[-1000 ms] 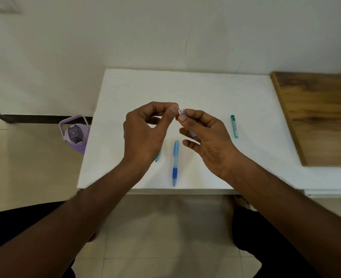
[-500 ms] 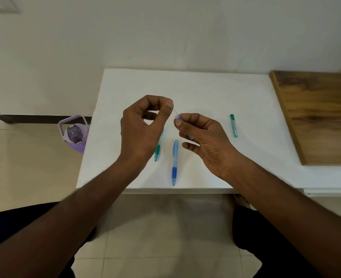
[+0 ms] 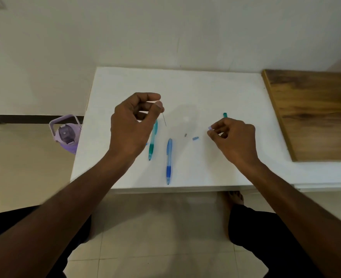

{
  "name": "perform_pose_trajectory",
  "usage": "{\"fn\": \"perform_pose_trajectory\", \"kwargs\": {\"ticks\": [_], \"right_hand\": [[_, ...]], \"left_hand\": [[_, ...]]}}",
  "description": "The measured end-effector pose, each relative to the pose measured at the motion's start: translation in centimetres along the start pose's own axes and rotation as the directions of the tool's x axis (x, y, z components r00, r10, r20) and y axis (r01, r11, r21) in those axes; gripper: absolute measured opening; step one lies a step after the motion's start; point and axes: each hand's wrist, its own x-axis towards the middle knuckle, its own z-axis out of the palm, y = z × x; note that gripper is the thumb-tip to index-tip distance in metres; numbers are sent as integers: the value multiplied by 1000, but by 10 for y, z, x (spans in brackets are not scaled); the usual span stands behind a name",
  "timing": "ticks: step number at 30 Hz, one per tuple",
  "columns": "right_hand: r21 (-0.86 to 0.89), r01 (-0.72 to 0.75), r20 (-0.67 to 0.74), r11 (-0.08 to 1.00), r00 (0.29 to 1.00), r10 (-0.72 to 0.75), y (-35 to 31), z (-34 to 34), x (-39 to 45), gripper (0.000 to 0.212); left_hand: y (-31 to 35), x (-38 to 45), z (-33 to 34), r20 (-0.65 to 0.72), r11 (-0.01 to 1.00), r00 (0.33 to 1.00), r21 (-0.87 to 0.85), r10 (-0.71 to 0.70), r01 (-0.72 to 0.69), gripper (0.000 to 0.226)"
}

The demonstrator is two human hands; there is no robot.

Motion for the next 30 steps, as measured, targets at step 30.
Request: {"fn": "perform_pose_trajectory", "kwargs": {"ticks": [30], "right_hand": [[404,-177,388,897,921,7,-50,-1,8,16]], "left_hand": [[-10,-9,18,262,807,965,568,11,-163,33]]}}
